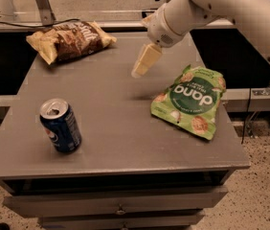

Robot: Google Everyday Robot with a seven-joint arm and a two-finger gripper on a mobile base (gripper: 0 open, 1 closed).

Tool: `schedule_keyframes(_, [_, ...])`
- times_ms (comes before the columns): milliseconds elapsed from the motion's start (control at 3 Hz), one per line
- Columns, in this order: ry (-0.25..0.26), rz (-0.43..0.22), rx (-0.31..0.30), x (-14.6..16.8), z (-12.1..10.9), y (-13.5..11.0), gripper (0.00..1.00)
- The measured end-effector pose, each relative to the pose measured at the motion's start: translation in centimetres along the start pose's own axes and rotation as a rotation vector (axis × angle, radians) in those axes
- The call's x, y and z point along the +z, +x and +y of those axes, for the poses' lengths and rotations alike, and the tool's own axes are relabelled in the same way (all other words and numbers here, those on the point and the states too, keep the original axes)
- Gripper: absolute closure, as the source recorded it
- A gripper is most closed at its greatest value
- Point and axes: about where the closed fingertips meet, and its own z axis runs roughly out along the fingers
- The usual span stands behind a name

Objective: Pick brown chip bag

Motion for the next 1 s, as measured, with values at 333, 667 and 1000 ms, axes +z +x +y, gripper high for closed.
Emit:
schedule_keyframes(333, [0.001, -0.004, 0.000, 0.2, -0.2, -0.1, 0.00])
schedule_keyframes(667, [0.006, -0.041, -0.003, 2.3, -1.7, -1.4, 0.00])
schedule_keyframes(1000, [0.028, -0.086, -0.008, 5.8, -4.7, -3.3, 0.00])
